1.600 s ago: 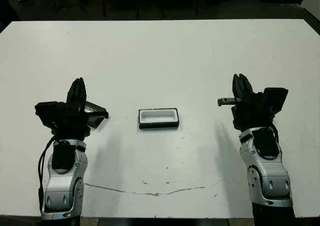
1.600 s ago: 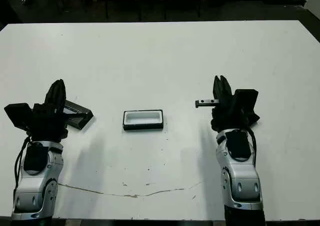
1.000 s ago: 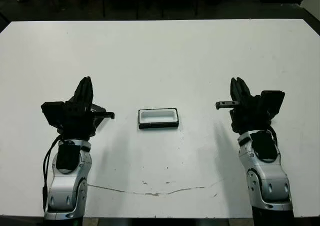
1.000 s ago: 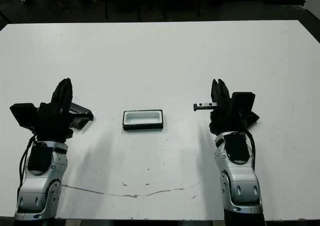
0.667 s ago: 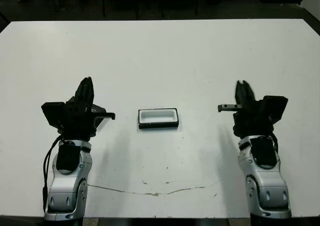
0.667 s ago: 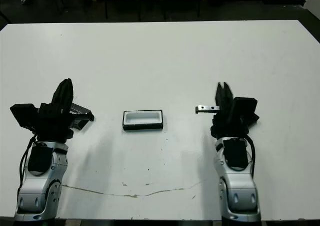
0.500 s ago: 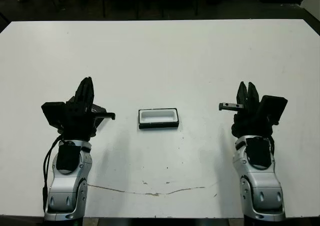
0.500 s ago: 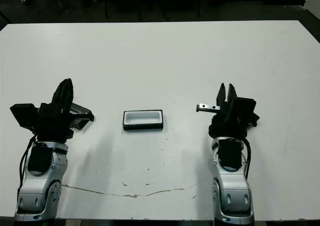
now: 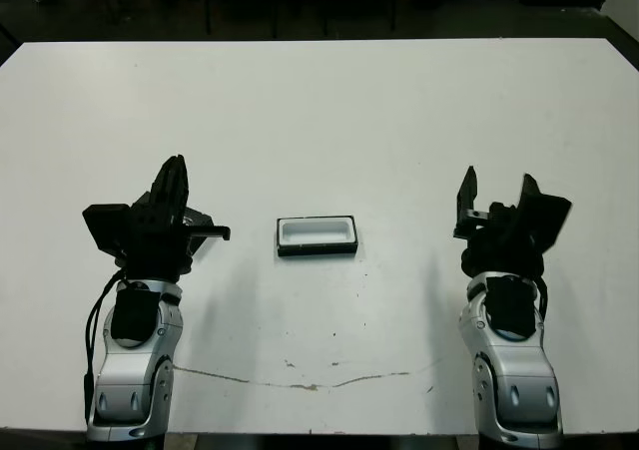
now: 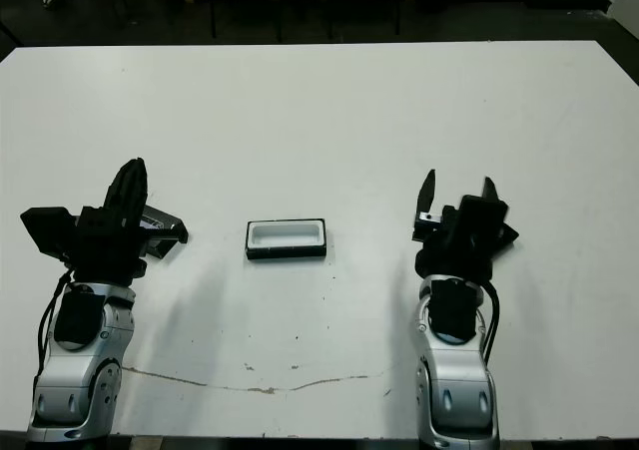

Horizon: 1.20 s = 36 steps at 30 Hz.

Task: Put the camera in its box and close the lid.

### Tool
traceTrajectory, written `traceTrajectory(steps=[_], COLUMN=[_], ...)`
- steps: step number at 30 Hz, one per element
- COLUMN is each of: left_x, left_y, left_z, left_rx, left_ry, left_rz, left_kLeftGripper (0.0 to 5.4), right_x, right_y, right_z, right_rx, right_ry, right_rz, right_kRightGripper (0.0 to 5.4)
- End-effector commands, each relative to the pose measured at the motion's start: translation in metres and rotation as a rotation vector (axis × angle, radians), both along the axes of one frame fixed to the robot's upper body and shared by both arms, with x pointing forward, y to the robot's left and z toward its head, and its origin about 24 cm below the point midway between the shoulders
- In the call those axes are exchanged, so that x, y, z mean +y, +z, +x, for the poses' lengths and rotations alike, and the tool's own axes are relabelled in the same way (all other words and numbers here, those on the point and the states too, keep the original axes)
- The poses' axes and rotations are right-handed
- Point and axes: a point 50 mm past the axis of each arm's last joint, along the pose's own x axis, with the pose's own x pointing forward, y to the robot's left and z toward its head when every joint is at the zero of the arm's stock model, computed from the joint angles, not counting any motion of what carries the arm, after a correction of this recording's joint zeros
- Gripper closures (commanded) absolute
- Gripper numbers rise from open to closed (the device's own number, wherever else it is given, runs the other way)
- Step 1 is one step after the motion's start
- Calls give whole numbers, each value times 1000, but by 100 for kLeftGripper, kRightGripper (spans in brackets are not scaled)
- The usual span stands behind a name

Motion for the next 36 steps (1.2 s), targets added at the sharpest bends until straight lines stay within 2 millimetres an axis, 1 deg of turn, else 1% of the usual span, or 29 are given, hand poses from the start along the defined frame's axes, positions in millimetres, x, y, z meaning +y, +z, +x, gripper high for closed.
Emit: traceTrajectory(steps=[1,5,9,15,24,30,36], left_x=[5,5,5,8,9,10,12], left_y=[-7,-7,-7,-8,-12,-13,-14], left_z=[-2,-2,-2,-1,-3,-3,-4], left_rx=[43,50,47,45,57,67,58], left_ry=[3,-5,-12,-20,-32,-43,-51], left_rz=[27,25,23,26,19,6,17], left_kLeftGripper=[540,540,540,540,540,540,540], right_x=[-6,-9,-12,-13,-18,-21,-20], right_y=[-12,-24,-31,-36,-39,-46,-54], right_z=[-12,-19,-14,-4,12,21,28], right_rx=[36,94,121,154,166,161,176], right_ry=[-19,-56,-103,-196,-279,-323,-360], right_rz=[-4,-27,-54,-19,11,44,73], right_kRightGripper=[144,72,1,1,1,1,1])
